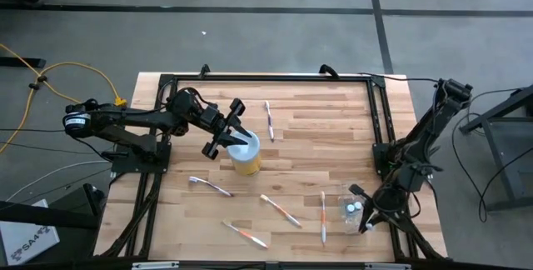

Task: Pick & Place toothbrushing station
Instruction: Put the top left purple toothbrush in the bottom section of the transparent organizer

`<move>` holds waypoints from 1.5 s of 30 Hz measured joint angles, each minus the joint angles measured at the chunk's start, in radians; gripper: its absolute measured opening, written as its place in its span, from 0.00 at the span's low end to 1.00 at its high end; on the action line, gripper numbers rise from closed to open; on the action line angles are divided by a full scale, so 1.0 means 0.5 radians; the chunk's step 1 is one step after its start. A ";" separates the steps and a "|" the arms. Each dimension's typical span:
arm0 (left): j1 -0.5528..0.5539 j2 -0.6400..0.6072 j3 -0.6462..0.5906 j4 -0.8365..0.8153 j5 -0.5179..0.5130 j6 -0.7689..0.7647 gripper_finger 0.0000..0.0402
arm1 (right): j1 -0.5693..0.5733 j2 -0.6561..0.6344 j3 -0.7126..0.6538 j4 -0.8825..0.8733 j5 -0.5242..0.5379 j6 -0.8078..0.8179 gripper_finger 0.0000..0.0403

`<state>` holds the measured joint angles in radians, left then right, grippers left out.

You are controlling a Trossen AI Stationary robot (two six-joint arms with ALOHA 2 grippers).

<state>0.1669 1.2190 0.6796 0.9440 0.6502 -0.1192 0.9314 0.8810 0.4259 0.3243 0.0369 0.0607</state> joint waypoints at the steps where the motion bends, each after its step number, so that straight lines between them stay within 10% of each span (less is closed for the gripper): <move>1: 0.000 0.000 0.000 0.000 0.000 0.000 0.23 | 0.000 0.000 -0.028 0.036 0.018 0.002 0.01; 31: 0.001 0.001 0.000 0.000 -0.001 0.000 0.23 | 0.224 0.031 -0.421 0.342 0.746 0.585 0.01; 45: 0.001 0.001 0.000 -0.001 -0.001 -0.005 0.23 | 0.351 0.250 -0.421 0.377 0.687 0.534 0.01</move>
<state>0.1673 1.2194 0.6796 0.9436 0.6499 -0.1215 1.1069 1.0058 0.2153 0.5129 0.3804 0.3277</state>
